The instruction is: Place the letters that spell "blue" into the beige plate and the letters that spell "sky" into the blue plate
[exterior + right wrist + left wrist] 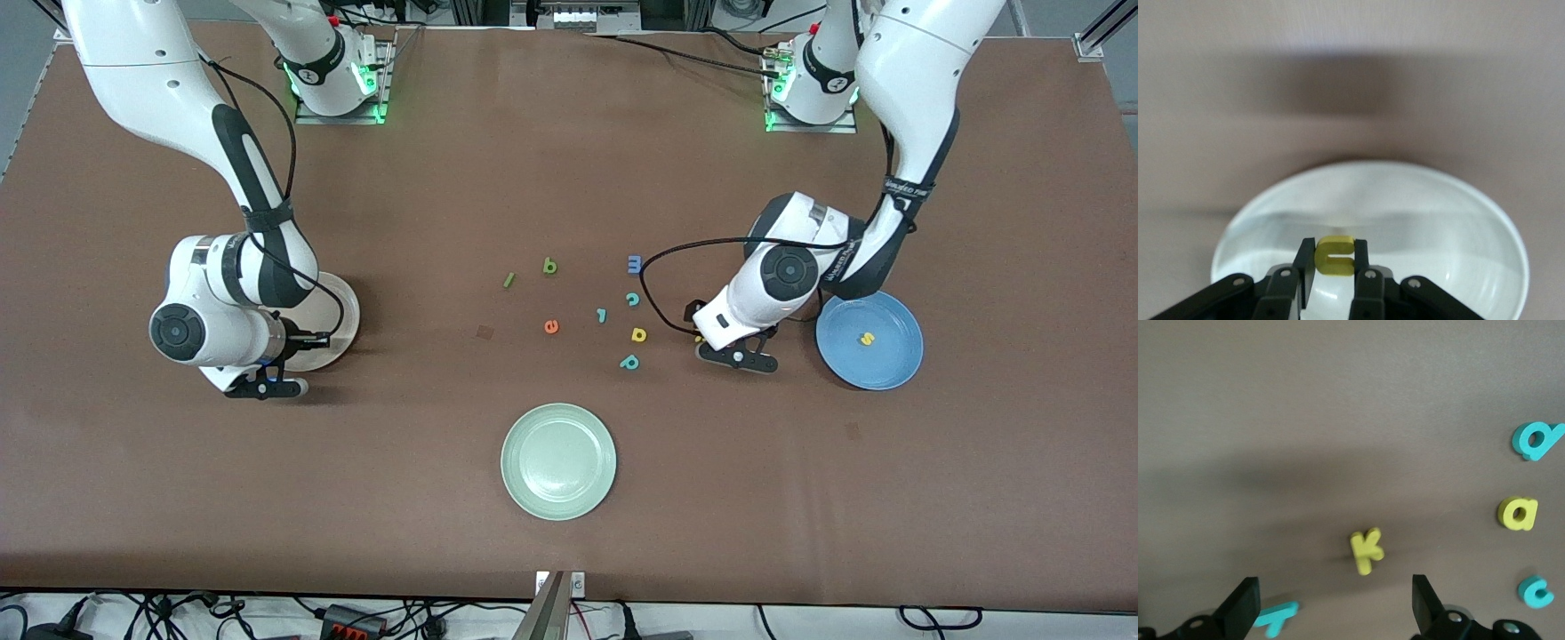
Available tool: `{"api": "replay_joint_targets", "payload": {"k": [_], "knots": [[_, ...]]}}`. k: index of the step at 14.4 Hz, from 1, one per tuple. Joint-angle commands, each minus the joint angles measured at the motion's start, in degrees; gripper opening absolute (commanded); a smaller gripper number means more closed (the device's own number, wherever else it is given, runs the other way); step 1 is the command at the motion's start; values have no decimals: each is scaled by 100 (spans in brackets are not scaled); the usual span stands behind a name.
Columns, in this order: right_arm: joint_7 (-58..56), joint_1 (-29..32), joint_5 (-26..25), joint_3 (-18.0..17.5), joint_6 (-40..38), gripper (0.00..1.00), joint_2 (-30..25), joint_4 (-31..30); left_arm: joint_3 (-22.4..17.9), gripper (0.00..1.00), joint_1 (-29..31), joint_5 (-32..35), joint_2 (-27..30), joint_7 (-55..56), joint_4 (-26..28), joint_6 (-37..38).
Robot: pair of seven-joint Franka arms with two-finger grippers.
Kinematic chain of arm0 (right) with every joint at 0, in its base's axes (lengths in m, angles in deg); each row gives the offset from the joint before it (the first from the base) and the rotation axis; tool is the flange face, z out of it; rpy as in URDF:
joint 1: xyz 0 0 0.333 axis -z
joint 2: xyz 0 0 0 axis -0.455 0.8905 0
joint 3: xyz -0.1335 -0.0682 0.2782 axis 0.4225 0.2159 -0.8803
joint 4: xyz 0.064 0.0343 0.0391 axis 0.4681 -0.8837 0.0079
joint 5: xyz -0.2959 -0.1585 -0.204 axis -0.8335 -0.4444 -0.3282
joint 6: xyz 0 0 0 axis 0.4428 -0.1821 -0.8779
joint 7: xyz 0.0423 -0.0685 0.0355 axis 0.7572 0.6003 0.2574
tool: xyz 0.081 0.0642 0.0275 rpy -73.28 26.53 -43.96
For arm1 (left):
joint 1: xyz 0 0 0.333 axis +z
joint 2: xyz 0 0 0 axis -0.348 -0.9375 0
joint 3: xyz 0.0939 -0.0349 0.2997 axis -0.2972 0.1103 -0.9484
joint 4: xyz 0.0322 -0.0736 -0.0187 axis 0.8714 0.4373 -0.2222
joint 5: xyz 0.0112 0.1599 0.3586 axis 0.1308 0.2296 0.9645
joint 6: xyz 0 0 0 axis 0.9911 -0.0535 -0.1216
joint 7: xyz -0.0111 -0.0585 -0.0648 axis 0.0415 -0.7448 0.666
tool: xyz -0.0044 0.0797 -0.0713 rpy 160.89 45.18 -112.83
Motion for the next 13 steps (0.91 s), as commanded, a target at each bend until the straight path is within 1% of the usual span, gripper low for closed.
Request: {"api": "replay_joint_targets", "payload": {"k": [1,2,3,4,5,8,9,10,11,13], "knots": [[-61,-4,-13,-51,-6,15,-467,-579,-78,100,-279,438,-251,674,-4,-344],[-61,-4,-21,1,-7,15,-546,-719,-69,100,-280,754,-296,859,-4,-397],[-105,-4,-21,11,-7,15,-564,-764,-69,100,-271,931,-331,1035,-4,-415],[-158,5,-21,54,-7,32,-556,-756,-60,100,-263,976,-340,1089,-4,-442],[-115,23,-13,89,20,99,-521,-739,-60,100,-236,977,-340,1090,-13,-451],[-88,-100,-13,46,-68,100,-669,-467,-60,99,-210,985,-419,1081,-4,-600],[-62,-222,-13,28,-138,100,-757,-414,-51,93,-210,985,-437,1089,-4,-609],[-44,-458,31,28,-112,100,-819,-396,-51,83,-210,985,-437,1090,4,-609],[43,-757,84,28,-77,100,-845,-335,-51,70,-210,985,-428,1090,4,-600],[883,-1319,102,28,36,100,-776,-273,-51,53,-210,985,-419,1098,4,-574]]}}
